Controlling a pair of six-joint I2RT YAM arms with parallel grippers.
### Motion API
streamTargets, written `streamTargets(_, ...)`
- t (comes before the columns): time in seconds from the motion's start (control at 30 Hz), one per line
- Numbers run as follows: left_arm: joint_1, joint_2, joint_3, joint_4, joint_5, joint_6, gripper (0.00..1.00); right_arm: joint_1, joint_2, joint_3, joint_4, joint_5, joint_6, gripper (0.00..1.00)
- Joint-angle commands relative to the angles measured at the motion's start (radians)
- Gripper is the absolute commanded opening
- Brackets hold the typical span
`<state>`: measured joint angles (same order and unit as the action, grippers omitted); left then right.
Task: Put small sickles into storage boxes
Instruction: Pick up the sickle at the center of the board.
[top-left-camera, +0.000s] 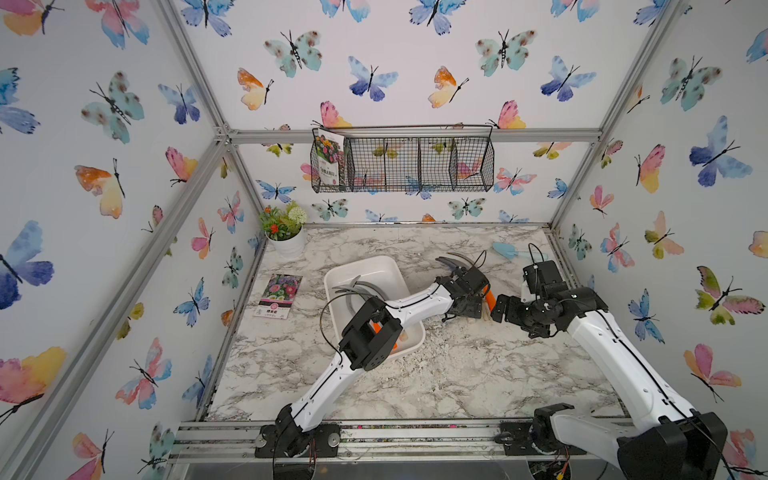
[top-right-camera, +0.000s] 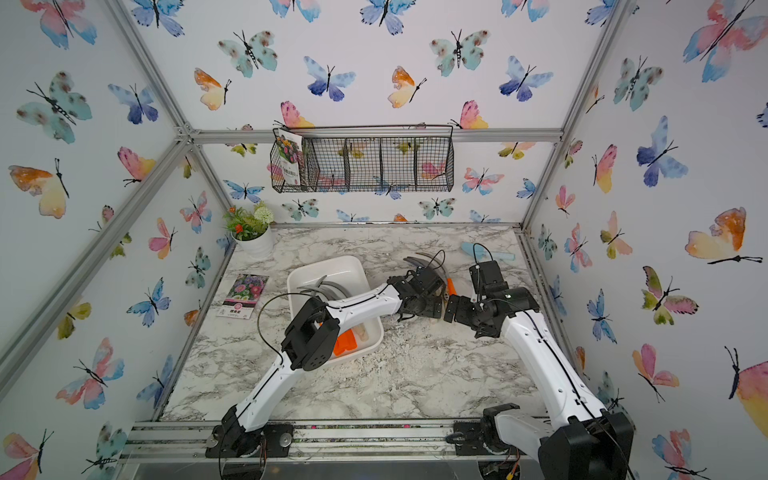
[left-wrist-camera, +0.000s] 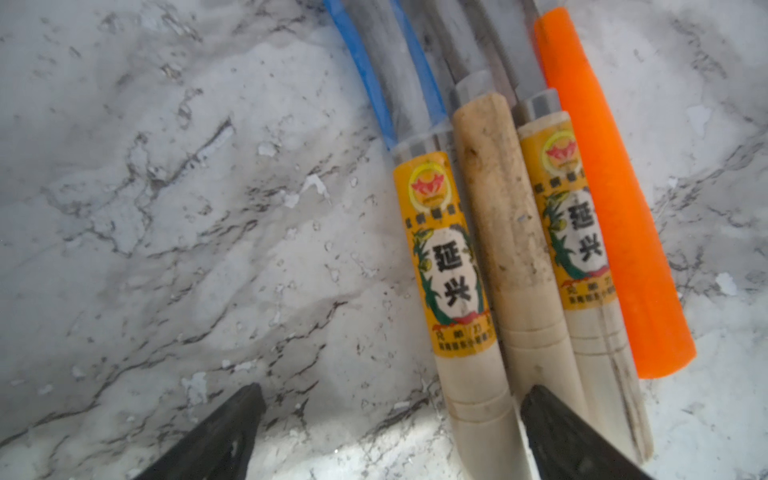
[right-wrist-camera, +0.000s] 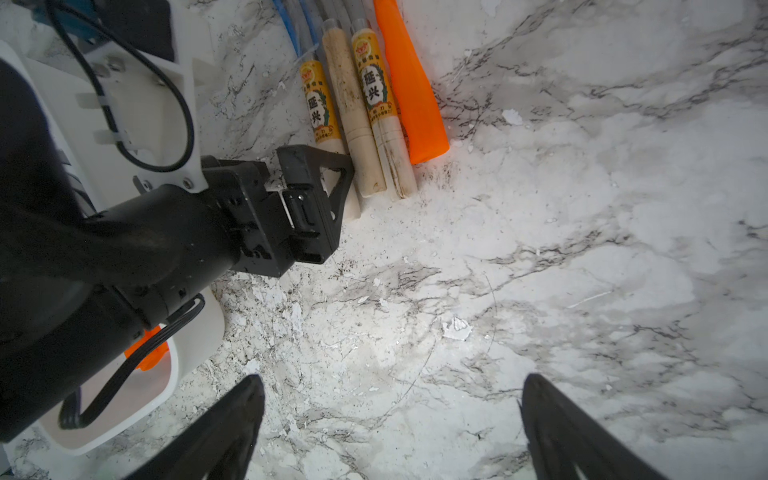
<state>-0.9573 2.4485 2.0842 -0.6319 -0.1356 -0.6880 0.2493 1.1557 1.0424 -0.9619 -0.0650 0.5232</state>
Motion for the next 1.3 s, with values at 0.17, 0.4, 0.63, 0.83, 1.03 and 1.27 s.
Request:
streamTargets(0.17,0.038,0.049,-0.009,-0.096,-0.041,0.007,1.00,-0.004,-0.011,0.002,-0.026,0.015,0.004,0.98)
streamTargets(0.4,0.043,0.015,-0.044,-0.139,-0.069,0.038,1.00,-0.004,0.008,0.019,-0.011,0.011,0.000,0.98)
streamTargets(0.63,0.049,0.020,-0.042,-0.214,-0.091,0.056,0.97,-0.004,0.015,0.016,0.005,0.002,0.000,0.98)
streamTargets(0.83,0.060,0.031,-0.059,-0.212,-0.056,0.054,0.92,-0.004,0.018,0.012,0.009,0.002,-0.005,0.98)
streamTargets(1.03,0.061,0.058,-0.054,-0.229,-0.044,0.070,0.81,-0.003,0.013,0.004,0.009,0.006,-0.011,0.98)
streamTargets(1.27,0.064,0.040,-0.108,-0.197,-0.006,0.076,0.57,-0.003,0.025,0.007,0.020,0.004,-0.018,0.98)
